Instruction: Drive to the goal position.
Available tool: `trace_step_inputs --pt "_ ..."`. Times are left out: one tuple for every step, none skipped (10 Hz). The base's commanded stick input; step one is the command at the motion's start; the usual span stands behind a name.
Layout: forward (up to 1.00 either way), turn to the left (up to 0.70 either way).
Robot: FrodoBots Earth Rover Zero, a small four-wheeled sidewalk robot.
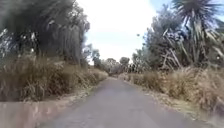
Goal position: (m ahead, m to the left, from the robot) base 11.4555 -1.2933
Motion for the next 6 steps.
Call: trace_step_inputs --pt "0.85 0.00" --pt "0.85 0.00" --pt "0.85 0.00" --pt "0.85 0.00" --pt "0.85 0.00" --pt "0.85 0.00"
